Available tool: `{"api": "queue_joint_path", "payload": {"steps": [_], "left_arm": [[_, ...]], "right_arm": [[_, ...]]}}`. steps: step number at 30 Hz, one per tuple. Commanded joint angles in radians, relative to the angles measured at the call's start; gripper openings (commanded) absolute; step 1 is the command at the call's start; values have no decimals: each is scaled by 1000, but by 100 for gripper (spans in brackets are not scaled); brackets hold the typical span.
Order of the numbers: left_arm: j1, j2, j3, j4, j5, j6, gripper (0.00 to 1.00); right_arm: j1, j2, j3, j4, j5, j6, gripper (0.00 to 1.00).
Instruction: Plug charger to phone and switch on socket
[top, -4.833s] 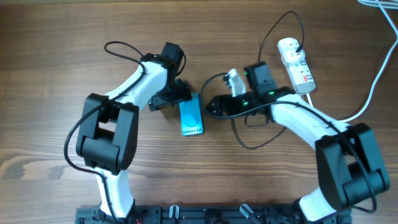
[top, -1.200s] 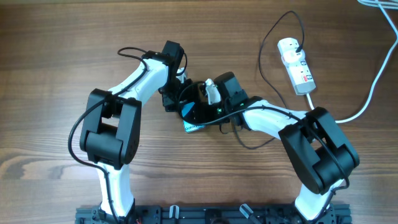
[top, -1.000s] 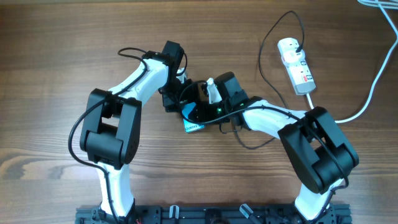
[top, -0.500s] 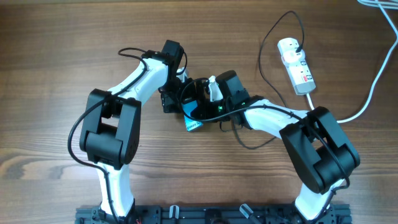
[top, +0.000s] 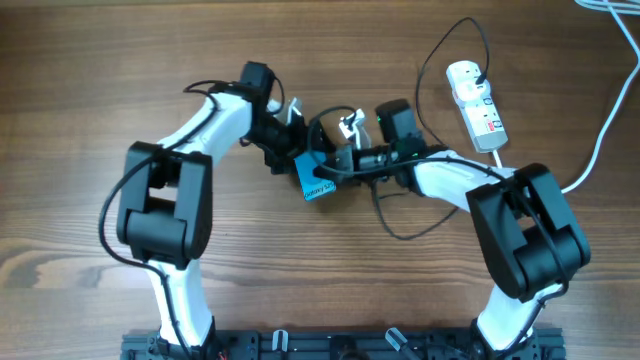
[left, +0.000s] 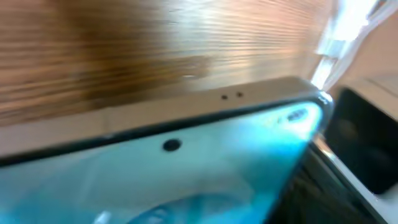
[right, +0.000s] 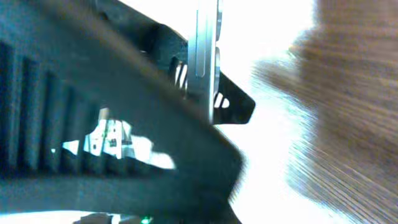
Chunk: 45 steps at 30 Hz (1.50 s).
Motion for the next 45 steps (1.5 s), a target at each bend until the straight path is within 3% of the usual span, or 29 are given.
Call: {"api": "queue_joint_path", "payload": {"steps": [1,4,6,13,23,31,35,42,45], "left_arm": [[28,-53,-5,62,325,76,81],[28,-53,-5,126,386,76,71],[28,-53,-5,177,452,75,52],[28,-53,-5,237,543,76,42],[27,-53,-5,233,626,75,5],[15,-53,-5,229,692,76,5],[-20,-53,-5,229,692,76,27],[-61,-53,-5,229,692,76,27],[-65,-53,-5,230,692,76,22]], "right_arm": [[5,5,3,102,-193,120,4],[5,5,3,146,-210,210,4],[5,5,3,148,-210,254,4],[5,6,3,154,-197,278,4],[-25,6,3,157,-179,190,4],[-31,6,3,173,-187,143,4],[-32,6,3,188,-187,139,4],[-35,6,3,214,-191,154,4],[-44,6,3,214,-191,187,4]]}}
